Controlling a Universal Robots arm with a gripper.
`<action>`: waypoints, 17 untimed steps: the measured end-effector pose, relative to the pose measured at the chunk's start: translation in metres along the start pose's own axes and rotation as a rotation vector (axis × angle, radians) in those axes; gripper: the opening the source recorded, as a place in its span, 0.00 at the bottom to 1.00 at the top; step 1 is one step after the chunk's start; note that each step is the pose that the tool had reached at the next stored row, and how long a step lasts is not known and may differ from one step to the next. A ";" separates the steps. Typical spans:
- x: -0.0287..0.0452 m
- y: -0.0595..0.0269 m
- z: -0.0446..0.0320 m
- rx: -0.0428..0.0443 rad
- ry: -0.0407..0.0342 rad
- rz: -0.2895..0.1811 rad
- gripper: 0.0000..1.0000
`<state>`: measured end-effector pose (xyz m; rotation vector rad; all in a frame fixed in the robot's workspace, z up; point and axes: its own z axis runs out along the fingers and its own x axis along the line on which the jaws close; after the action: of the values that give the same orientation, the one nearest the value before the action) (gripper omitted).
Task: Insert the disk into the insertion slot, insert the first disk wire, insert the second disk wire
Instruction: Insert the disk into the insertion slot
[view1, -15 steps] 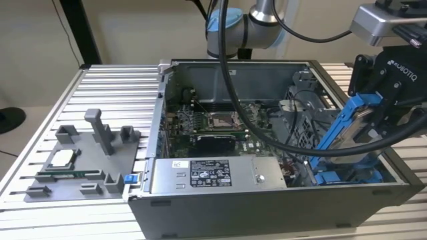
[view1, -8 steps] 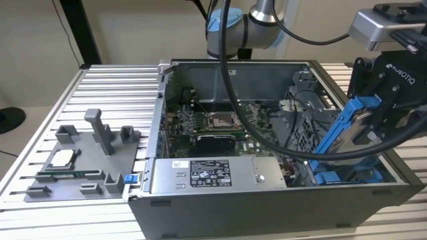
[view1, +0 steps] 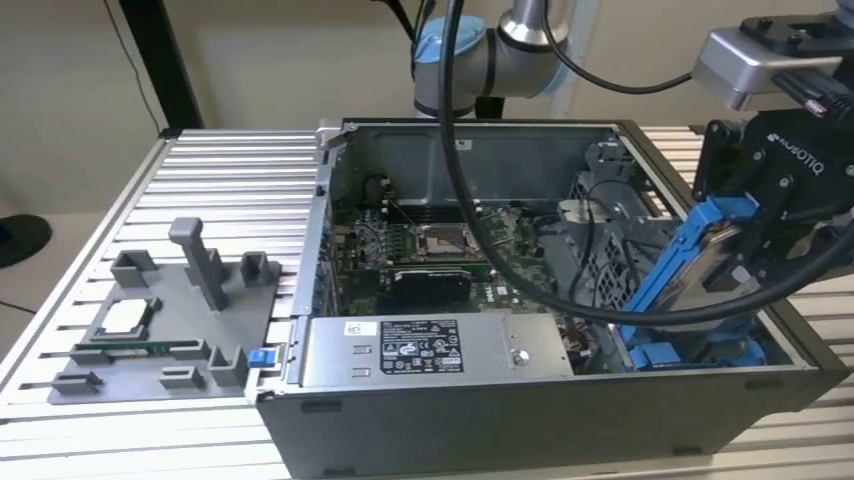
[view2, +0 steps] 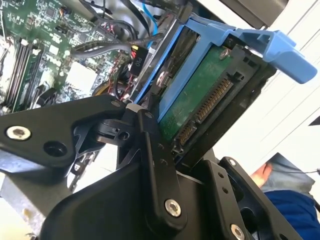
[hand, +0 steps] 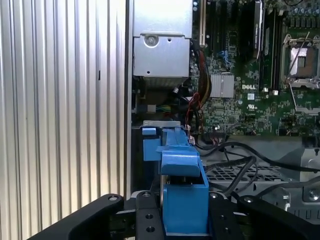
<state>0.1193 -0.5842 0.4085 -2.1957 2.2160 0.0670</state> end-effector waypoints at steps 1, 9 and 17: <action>-0.0002 0.0000 0.0010 0.0000 -0.0001 0.000 0.00; 0.0002 -0.0002 0.0146 0.0001 0.0002 0.000 0.00; 0.0008 -0.0005 0.0292 0.0000 0.0002 0.000 0.00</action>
<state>0.1193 -0.5837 0.3792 -2.1959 2.2160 0.0668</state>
